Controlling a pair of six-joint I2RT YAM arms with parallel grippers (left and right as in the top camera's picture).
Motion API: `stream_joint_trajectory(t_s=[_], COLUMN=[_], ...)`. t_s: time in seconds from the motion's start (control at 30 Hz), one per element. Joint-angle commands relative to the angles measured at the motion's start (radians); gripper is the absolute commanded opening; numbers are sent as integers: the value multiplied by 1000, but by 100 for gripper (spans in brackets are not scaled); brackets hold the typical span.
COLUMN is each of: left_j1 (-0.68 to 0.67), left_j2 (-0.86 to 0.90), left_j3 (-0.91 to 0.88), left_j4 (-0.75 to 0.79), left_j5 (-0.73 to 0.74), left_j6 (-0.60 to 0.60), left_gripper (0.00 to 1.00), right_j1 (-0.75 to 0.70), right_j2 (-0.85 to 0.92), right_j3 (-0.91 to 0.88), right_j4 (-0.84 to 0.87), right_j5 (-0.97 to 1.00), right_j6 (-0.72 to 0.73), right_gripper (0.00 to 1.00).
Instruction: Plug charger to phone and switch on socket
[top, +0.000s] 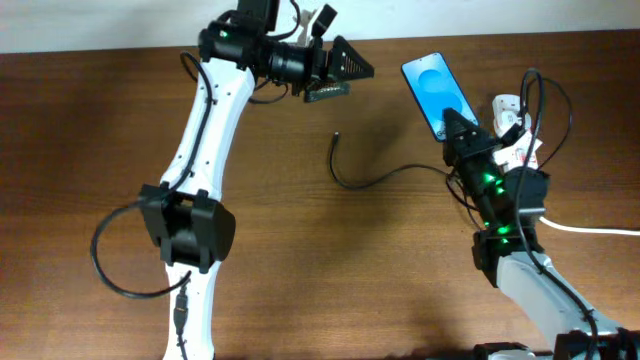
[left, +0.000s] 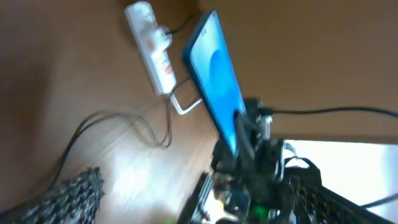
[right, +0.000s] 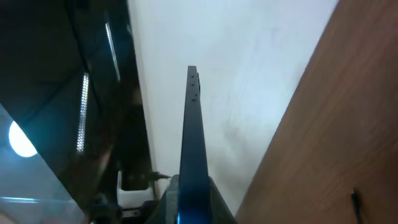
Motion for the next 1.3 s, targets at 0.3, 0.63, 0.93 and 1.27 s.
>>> stream_joint_trajectory(t_s=[0.3,0.63,0.93,1.27], left_j1=[-39,-80,-85,-85], left_j2=[0,0,0,0], left_j3=[-217,-217,-217,-217], left_j4=[452,605,604,605], left_j5=[149,45,-8,-137], left_j6=[-416,-702,-702,-780], left_gripper=[95,87,40,29], right_j1=[195,270,291,296], right_j2=[-3,95,127,127], right_j3=[102,224,230,230], right_j4=[-101,-128,-133,-146], right_j5=[282,291,288,283], right_j6=[146,207,206,206], right_gripper=[4,4,4,4])
